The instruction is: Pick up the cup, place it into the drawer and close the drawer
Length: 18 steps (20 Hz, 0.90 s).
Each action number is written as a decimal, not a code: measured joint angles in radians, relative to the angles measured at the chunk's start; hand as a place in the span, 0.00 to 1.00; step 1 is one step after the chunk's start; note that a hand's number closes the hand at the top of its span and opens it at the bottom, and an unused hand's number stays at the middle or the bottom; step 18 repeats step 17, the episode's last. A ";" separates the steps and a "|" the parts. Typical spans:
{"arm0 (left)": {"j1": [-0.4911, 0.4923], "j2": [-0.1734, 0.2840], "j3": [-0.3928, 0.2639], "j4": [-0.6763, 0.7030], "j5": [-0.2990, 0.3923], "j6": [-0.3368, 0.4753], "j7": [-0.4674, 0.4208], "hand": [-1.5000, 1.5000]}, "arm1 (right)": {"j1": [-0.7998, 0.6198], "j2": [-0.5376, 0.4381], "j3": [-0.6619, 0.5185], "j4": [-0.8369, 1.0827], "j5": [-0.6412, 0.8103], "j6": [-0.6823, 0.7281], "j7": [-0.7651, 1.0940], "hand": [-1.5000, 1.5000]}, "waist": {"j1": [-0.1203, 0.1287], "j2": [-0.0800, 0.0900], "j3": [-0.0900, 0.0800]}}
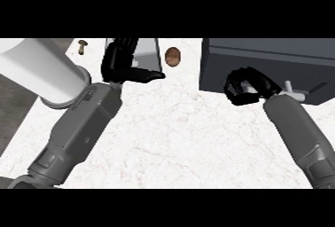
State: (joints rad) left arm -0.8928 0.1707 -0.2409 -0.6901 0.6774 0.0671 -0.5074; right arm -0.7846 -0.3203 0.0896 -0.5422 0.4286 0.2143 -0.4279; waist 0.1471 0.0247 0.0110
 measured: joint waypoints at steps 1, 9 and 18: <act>0.006 0.006 -0.002 -0.005 0.000 -0.006 0.004 0.00 | -0.001 -0.003 -0.007 0.003 -0.010 0.014 -0.003 1.00 | 0.003 0.000 0.001; 0.029 0.028 -0.009 -0.044 0.004 -0.046 0.022 0.00 | 0.007 -0.029 -0.036 -0.003 -0.072 0.118 -0.015 1.00 | 0.023 0.006 0.005; 0.059 0.028 -0.014 -0.069 0.012 -0.075 0.025 0.00 | 0.028 -0.058 -0.049 -0.035 -0.120 0.213 -0.021 1.00 | 0.041 0.014 0.009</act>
